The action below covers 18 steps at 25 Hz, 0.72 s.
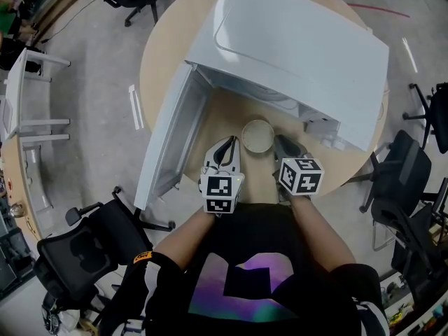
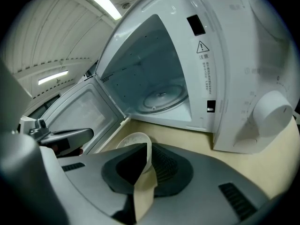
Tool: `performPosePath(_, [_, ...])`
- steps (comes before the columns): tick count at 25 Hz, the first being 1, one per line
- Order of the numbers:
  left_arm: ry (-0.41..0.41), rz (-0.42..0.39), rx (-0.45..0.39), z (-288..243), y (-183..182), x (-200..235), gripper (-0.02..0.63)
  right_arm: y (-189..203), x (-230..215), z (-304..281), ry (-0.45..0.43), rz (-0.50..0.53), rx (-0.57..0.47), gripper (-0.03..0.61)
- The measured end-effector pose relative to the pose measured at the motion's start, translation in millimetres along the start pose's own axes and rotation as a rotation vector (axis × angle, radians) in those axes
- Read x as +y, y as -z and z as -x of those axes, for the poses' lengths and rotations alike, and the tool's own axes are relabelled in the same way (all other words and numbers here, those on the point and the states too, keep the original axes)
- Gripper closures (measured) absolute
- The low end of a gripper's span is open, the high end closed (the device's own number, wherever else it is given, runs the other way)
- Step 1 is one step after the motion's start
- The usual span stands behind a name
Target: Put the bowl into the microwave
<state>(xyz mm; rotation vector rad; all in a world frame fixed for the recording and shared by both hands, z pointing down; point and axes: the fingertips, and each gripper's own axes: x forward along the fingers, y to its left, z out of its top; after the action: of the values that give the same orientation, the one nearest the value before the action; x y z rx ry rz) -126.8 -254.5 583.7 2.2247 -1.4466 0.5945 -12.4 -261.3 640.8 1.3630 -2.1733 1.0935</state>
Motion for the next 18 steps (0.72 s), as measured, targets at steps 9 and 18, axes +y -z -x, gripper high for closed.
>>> performPosePath(9, [-0.002,-0.016,0.032,-12,4,7,0.568,3,-6,-16,0.003,-0.055,0.033,0.56])
performPosePath(18, [-0.001,-0.016,0.04,-20,2,11,0.568,-2,-4,-23,-0.01,-0.067,0.036,0.56])
